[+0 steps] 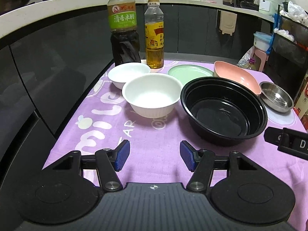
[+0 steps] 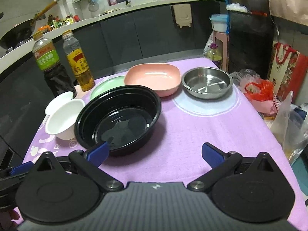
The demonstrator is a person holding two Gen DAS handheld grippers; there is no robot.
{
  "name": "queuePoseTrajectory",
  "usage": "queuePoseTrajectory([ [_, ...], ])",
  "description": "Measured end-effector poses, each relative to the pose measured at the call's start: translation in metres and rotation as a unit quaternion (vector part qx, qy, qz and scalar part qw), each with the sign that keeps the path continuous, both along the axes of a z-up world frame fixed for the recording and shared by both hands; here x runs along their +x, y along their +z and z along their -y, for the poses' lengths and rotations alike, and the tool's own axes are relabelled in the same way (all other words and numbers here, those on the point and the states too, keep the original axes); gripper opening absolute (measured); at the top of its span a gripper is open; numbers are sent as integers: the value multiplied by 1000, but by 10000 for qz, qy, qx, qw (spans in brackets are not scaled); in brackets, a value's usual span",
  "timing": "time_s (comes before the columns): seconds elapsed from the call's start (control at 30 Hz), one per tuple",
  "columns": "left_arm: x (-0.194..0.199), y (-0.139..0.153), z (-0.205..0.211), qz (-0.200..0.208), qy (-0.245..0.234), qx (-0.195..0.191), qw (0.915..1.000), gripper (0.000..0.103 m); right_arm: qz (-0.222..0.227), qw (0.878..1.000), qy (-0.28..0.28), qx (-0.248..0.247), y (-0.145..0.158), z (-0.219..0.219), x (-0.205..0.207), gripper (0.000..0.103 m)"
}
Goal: Organize plates and bowls
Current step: 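Move both grippers toward the rim of the large black bowl, then close both grippers on the black bowl's rim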
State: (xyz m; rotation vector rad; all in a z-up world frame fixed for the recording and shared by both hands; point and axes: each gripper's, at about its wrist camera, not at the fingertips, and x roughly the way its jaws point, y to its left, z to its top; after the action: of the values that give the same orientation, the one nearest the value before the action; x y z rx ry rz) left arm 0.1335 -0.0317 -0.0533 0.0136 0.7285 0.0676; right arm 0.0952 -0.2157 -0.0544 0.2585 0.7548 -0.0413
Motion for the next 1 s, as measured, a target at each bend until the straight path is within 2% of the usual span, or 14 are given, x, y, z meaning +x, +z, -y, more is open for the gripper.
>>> queuePoseTrajectory([
  [0.33,16,12,-5,199,70,-216,9995,55,3,9997,-247,72,0,13,16,39],
  [0.53,35,11,0,-13,18,-506,9987,54,-58,9996,-269,45,-3,15,26,39],
  [1.0,66,-3,12,-277,-4,-561,9980,55,-371,9987,-314,153,-20,19,53,39],
])
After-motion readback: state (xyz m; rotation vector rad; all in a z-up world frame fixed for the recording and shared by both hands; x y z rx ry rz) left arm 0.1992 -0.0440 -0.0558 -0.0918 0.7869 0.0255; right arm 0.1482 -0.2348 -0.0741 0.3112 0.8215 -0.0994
